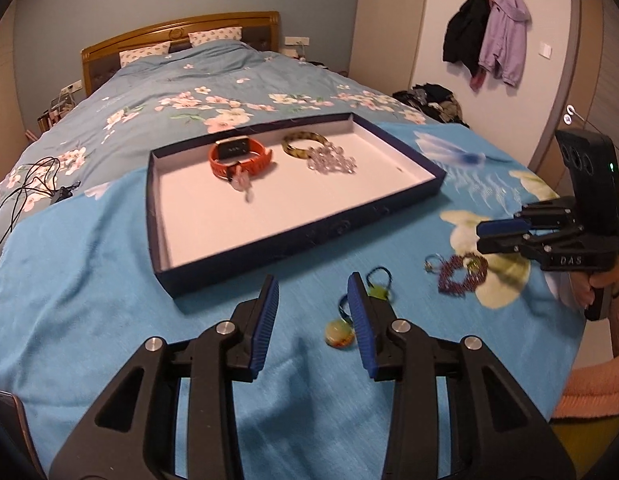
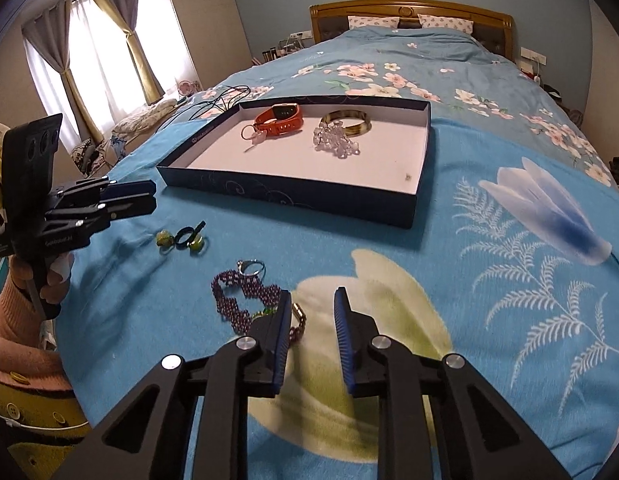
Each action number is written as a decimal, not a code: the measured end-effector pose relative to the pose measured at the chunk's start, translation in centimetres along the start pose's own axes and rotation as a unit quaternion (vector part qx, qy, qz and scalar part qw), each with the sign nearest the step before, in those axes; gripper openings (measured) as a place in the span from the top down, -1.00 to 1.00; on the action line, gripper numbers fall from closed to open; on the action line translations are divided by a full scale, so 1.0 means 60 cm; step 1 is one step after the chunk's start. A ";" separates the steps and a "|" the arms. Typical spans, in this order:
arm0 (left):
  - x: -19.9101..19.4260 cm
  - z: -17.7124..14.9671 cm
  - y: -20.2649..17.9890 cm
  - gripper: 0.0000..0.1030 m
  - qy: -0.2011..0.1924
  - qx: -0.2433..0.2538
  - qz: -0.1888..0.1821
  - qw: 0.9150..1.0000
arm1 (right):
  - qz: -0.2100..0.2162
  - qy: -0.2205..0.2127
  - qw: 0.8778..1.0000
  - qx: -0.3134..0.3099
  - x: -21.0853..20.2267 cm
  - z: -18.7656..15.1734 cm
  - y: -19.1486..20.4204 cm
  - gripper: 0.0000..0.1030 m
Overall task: Organize jewelry
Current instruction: 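Grasp the purple beaded necklace with the right gripper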
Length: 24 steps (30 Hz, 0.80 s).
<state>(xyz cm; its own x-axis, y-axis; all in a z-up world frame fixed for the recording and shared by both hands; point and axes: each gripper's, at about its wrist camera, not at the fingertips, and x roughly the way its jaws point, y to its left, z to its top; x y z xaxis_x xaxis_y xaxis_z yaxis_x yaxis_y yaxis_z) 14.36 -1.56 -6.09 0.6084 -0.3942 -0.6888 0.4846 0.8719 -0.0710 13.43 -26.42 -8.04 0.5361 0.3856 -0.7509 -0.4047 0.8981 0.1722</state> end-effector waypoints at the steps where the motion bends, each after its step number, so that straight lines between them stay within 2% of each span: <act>1: 0.003 0.000 -0.002 0.30 0.002 0.001 -0.002 1.000 | -0.001 0.002 1.000 -0.001 0.001 -0.002 0.001 0.62; 6: 0.009 -0.003 -0.009 0.28 0.005 -0.001 -0.012 1.000 | -0.011 0.015 1.000 -0.015 0.011 -0.008 0.009 0.65; 9: 0.014 -0.004 -0.010 0.27 0.008 -0.005 -0.016 1.000 | -0.032 0.018 0.999 -0.038 0.015 -0.012 0.021 0.65; 10: 0.017 -0.005 -0.010 0.27 0.011 -0.005 -0.017 1.000 | -0.037 0.018 0.998 -0.044 0.015 -0.013 0.025 0.67; 11: 0.019 -0.006 -0.011 0.27 0.013 -0.005 -0.018 1.000 | -0.041 0.019 0.998 -0.049 0.015 -0.013 0.028 0.77; 13: 0.021 -0.007 -0.010 0.27 0.015 -0.005 -0.019 1.000 | -0.034 0.020 0.998 -0.056 0.015 -0.015 0.033 0.94; 17: 0.024 -0.007 -0.010 0.27 0.018 -0.005 -0.021 1.000 | -0.032 0.016 0.998 -0.055 0.010 -0.014 0.036 0.94; 24: 0.025 -0.008 -0.011 0.27 0.020 -0.003 -0.023 1.000 | -0.014 -0.026 0.999 -0.043 -0.027 0.002 0.040 0.94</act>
<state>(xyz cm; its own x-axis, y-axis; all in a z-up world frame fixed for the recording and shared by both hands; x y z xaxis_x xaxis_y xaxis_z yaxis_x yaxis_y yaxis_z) 14.64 -2.56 -7.44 0.5602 -0.4217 -0.7130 0.5078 0.8548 -0.1066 11.65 -24.84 -6.35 0.5848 0.3731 -0.7203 -0.4497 0.8881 0.0950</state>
